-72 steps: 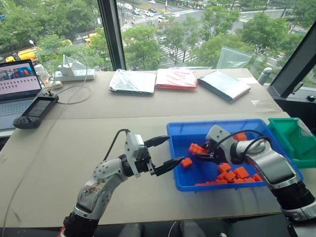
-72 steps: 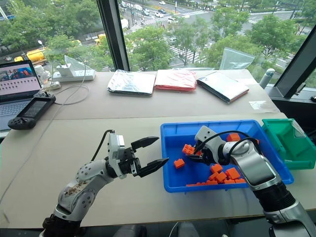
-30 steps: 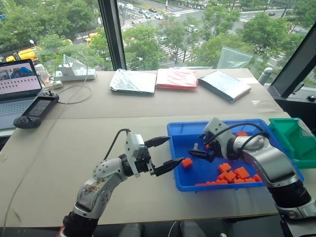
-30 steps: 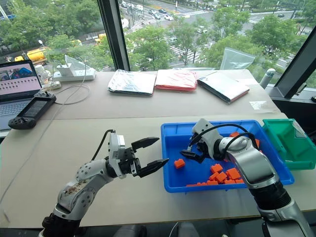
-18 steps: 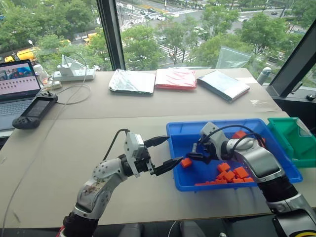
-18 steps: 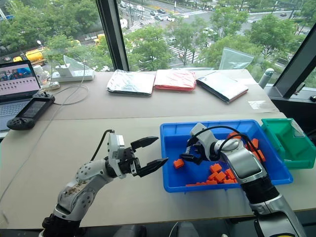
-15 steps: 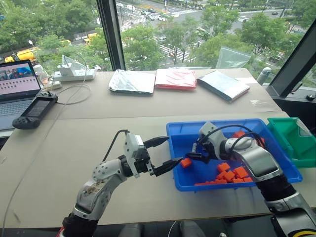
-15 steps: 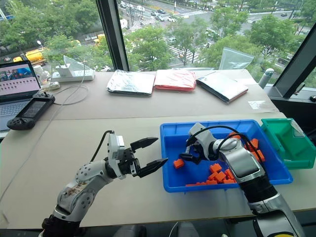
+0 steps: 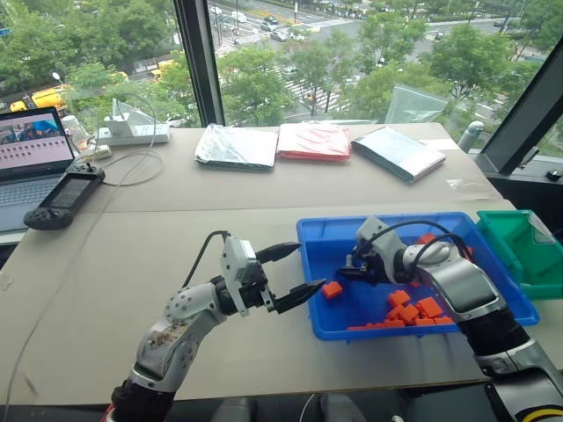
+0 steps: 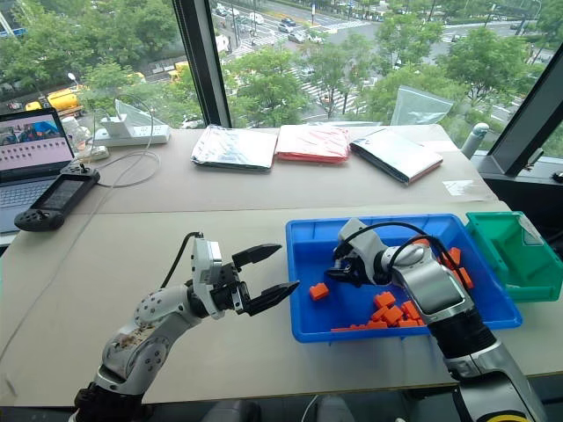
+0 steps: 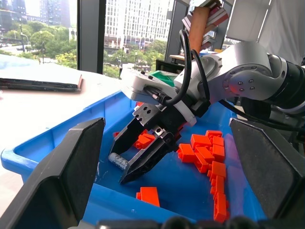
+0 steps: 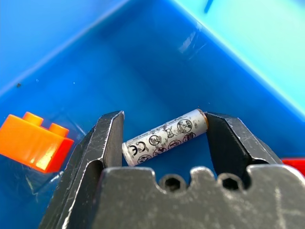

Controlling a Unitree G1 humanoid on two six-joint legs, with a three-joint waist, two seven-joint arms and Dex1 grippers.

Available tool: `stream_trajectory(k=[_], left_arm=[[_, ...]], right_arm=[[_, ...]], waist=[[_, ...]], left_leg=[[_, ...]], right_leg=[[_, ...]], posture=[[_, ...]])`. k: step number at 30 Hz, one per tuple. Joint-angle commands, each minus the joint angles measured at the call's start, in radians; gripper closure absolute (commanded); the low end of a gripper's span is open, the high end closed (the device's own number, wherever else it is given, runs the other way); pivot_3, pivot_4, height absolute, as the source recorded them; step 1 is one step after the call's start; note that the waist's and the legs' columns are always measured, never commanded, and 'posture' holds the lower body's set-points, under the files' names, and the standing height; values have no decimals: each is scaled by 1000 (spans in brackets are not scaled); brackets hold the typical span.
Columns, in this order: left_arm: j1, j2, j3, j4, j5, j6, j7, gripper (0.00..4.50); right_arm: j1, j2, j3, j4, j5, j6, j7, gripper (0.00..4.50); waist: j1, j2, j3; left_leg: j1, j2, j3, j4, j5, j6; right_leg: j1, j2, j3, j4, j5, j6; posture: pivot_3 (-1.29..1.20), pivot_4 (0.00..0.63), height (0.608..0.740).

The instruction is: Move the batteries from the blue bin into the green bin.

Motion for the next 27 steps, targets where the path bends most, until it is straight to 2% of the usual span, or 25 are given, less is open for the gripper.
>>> stream_trajectory(k=[1,4,8,13,18,27], left_arm=[[-9,0,2,-33,-3,-13,-6,0],[-11,2,4,-34,-4,-11,-5,0],[-15,7,7,-42,-9,0,-1,0],[-21,9,4,-40,-17,7,-4,0],[-35,6,-4,-19,-18,2,-18,0],[-43,6,-5,-10,-16,0,-27,0]], right_arm=[[13,5,-1,-8,-20,28,-25,2082],[-18,9,-90,-34,0,22,-66,2082],[-115,-62,-317,5,-37,-30,-218,2082],[-146,-113,-461,51,-66,-92,-337,2082],[-178,-94,-612,216,-189,-53,-674,2082],[-151,-64,-729,262,-192,-50,-836,2082]], waist=[[0,0,0],[0,0,0],[2,1,1],[8,1,1],[1,1,1],[-6,2,1]], left_leg=[[0,0,0,0,0,0],[0,0,0,0,0,0],[-3,-1,0,0,0,0],[-7,-1,0,-1,0,0],[-7,-1,2,-1,0,0],[-7,-1,3,-2,0,0]], right_leg=[[0,0,0,0,0,0],[0,0,0,0,0,0],[-3,-1,0,0,0,0],[-6,0,-1,0,0,0],[-7,-1,0,-1,0,0],[-8,0,2,0,0,0]], posture=[[0,150,740],[0,150,740],[0,150,740],[0,150,740],[0,150,740],[0,150,740]])
